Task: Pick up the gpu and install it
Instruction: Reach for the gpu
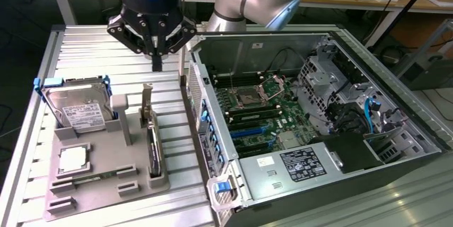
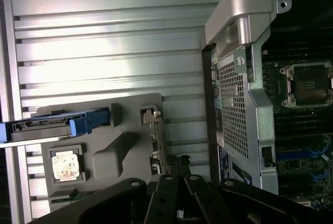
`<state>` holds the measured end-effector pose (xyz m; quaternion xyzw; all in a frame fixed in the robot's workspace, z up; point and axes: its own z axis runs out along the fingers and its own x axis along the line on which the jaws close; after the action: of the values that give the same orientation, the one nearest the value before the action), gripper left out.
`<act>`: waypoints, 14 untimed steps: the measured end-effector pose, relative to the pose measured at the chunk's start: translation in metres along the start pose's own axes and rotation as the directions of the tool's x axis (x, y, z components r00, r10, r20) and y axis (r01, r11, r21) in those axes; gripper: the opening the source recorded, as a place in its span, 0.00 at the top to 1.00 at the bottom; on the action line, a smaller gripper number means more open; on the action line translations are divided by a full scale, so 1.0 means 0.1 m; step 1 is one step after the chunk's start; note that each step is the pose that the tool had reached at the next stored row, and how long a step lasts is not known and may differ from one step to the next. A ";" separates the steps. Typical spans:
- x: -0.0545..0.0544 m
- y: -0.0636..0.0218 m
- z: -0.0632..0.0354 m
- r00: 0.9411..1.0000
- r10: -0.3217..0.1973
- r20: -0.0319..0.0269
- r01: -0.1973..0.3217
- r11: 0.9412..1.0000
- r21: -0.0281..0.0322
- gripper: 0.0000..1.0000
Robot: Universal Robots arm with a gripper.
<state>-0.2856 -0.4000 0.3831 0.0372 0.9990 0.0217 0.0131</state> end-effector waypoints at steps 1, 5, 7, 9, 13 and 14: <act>0.02 -0.006 0.000 1.000 0.000 0.000 0.000 1.000 0.000 0.89; 0.07 -0.025 -0.001 1.000 0.000 0.000 0.000 1.000 0.000 0.89; 0.09 -0.035 0.000 1.000 0.000 0.000 0.000 1.000 0.000 0.89; 0.12 -0.045 -0.001 1.000 0.000 0.000 0.000 1.000 0.000 0.89; 0.15 -0.070 -0.002 1.000 0.000 0.000 0.000 1.000 0.000 0.89; 0.16 -0.078 -0.002 1.000 0.000 0.000 0.000 1.000 0.000 0.89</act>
<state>-0.3021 -0.4066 0.3825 0.0372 0.9990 0.0217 0.0131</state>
